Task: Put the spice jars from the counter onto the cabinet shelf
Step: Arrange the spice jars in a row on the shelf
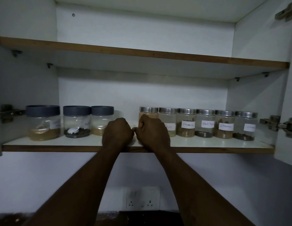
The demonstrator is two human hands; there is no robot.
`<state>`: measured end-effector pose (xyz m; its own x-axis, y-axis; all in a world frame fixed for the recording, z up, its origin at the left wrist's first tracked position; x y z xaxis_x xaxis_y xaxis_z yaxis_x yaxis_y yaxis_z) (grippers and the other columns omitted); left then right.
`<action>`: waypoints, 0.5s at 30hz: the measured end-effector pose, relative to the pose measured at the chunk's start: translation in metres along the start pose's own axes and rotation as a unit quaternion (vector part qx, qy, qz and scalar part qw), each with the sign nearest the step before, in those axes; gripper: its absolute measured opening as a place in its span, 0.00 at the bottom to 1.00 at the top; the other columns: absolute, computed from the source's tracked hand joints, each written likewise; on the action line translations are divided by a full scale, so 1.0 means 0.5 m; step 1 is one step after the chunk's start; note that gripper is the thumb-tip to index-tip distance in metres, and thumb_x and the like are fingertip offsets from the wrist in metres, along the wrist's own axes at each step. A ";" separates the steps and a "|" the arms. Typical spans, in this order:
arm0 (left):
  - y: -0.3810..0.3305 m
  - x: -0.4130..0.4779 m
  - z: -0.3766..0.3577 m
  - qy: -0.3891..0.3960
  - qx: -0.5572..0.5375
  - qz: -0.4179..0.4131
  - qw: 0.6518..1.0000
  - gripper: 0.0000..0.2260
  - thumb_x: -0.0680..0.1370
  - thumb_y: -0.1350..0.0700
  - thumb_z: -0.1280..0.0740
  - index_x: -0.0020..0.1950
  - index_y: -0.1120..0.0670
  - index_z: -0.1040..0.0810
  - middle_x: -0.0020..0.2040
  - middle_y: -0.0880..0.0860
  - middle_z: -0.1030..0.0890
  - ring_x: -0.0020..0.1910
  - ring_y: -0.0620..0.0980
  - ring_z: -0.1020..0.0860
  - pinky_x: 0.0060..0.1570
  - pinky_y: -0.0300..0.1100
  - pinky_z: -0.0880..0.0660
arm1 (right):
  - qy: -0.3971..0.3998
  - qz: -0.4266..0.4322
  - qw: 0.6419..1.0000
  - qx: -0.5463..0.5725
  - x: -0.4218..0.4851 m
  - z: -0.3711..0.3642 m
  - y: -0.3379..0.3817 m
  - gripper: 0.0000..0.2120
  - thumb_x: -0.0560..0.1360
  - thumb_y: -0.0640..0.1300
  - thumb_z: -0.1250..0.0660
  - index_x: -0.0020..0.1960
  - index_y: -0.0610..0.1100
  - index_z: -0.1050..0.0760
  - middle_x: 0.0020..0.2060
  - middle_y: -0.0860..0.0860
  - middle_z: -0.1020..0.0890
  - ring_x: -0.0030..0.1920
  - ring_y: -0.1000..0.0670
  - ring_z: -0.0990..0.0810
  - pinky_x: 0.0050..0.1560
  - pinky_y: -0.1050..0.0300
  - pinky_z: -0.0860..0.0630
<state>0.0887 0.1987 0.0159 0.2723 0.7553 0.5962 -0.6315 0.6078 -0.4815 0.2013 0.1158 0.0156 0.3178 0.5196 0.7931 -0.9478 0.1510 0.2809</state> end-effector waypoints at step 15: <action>0.126 -0.010 0.092 -0.068 0.050 0.106 0.991 0.15 0.70 0.52 0.24 0.35 0.53 0.30 0.35 0.52 0.23 0.33 0.50 0.27 0.37 0.42 0.31 | 0.185 0.061 0.978 0.080 0.023 -0.091 0.119 0.30 0.76 0.52 0.28 0.74 0.46 0.34 0.66 0.47 0.21 0.62 0.44 0.20 0.60 0.48 0.22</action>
<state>0.0141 0.2217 0.0122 0.0309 0.8192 0.5726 -0.7353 0.4067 -0.5422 0.1472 0.1691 0.0171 0.1425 0.7985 0.5849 -0.9526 -0.0497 0.3000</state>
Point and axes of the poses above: each hand's wrist, its own x-axis towards the middle knuckle, its own z-axis out of the back of the hand, y = z × x, the point moved 2 cm from there along x, towards the middle knuckle
